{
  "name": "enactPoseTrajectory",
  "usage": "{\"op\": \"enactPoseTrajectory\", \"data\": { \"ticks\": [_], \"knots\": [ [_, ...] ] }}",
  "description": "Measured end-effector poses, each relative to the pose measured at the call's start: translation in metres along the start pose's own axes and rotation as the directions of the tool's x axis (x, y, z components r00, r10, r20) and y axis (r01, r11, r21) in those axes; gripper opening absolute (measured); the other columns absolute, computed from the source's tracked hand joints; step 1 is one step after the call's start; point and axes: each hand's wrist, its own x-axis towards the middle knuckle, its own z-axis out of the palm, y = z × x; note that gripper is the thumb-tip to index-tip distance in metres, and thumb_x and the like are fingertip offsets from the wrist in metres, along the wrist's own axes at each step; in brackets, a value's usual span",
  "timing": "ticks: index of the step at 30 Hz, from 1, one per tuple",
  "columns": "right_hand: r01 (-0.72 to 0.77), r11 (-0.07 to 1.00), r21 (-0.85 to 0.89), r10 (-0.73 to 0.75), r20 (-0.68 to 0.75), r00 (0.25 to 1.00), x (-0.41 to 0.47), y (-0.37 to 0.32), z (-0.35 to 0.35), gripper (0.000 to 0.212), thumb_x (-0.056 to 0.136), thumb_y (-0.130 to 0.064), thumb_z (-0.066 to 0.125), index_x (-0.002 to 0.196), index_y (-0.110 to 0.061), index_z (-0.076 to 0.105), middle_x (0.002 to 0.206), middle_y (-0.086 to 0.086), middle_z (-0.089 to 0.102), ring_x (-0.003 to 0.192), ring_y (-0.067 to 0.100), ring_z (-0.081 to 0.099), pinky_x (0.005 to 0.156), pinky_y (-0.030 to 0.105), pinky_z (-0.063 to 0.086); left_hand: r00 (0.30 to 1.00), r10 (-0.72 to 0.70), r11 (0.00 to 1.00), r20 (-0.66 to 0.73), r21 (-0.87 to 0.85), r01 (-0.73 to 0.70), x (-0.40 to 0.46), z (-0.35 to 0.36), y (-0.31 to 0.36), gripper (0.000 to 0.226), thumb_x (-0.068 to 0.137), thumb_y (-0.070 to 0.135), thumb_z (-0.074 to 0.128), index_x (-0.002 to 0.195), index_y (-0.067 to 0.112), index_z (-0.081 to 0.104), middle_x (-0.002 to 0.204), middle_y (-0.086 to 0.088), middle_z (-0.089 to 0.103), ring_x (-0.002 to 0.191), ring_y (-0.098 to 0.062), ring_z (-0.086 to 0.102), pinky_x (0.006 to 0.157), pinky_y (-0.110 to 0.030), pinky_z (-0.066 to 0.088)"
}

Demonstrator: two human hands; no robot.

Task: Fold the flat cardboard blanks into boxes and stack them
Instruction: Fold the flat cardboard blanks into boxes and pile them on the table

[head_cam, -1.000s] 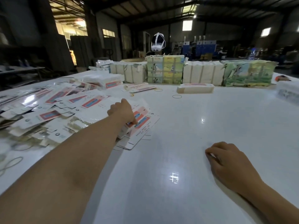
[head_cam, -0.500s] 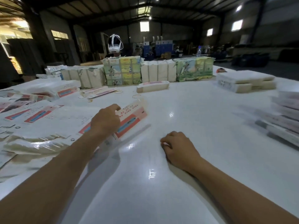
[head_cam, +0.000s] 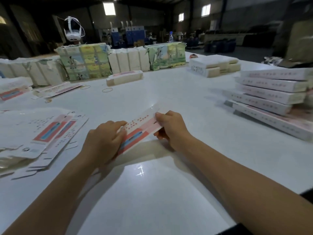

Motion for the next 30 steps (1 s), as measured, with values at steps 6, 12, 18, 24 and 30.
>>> {"op": "enactPoseTrajectory", "data": {
  "ticks": [6, 12, 18, 24, 30],
  "knots": [
    [0.105, 0.993, -0.047, -0.097, 0.158, 0.983, -0.007, 0.002, 0.001, 0.02, 0.095, -0.018, 0.055, 0.091, 0.001, 0.061, 0.079, 0.014, 0.07, 0.056, 0.024, 0.064, 0.045, 0.027, 0.048, 0.976, 0.163, 0.955, -0.143, 0.271, -0.12, -0.006, 0.007, 0.032, 0.111, 0.061, 0.085, 0.031, 0.144, 0.012, 0.033, 0.132, -0.007, 0.051, 0.106, -0.025, 0.054, 0.089, -0.043, 0.046],
    [-0.054, 0.971, 0.235, -0.06, 0.452, 0.89, -0.006, -0.004, -0.01, 0.023, 0.095, -0.017, 0.047, 0.104, -0.003, 0.063, 0.083, 0.014, 0.069, 0.062, 0.022, 0.063, 0.045, 0.024, 0.048, 0.922, 0.245, 0.969, -0.299, 0.049, -0.242, -0.007, -0.002, 0.028, 0.094, 0.063, 0.056, 0.077, 0.136, 0.009, 0.04, 0.114, -0.012, 0.055, 0.093, -0.023, 0.051, 0.076, -0.039, 0.052],
    [0.135, 0.987, 0.082, -0.157, 0.454, 0.877, -0.006, -0.006, -0.016, 0.017, 0.094, -0.007, 0.052, 0.095, -0.005, 0.068, 0.082, 0.009, 0.073, 0.062, 0.021, 0.069, 0.05, 0.023, 0.055, 0.895, 0.314, 0.949, -0.318, 0.13, -0.287, -0.01, -0.008, 0.027, 0.097, 0.058, 0.056, 0.081, 0.132, 0.004, 0.046, 0.112, -0.015, 0.058, 0.089, -0.029, 0.056, 0.072, -0.041, 0.053],
    [0.39, 0.895, -0.217, -0.29, 0.38, 0.878, -0.004, -0.003, -0.017, 0.02, 0.093, -0.006, 0.053, 0.09, -0.005, 0.072, 0.062, 0.007, 0.067, 0.045, 0.018, 0.06, 0.045, 0.026, 0.051, 0.898, 0.322, 0.933, -0.298, 0.258, -0.249, -0.01, -0.005, 0.028, 0.095, 0.048, 0.05, 0.088, 0.122, 0.0, 0.054, 0.099, -0.017, 0.062, 0.079, -0.032, 0.059, 0.066, -0.039, 0.05],
    [0.035, 0.998, -0.046, -0.008, 0.489, 0.872, 0.0, -0.004, -0.025, 0.013, 0.09, -0.007, 0.06, 0.098, -0.002, 0.068, 0.068, 0.013, 0.068, 0.043, 0.014, 0.058, 0.044, 0.022, 0.051, 0.908, 0.322, 0.945, -0.268, 0.156, -0.289, -0.012, -0.003, 0.027, 0.095, 0.052, 0.049, 0.087, 0.127, 0.003, 0.05, 0.104, -0.014, 0.06, 0.084, -0.029, 0.057, 0.067, -0.04, 0.053]
  ]
}}
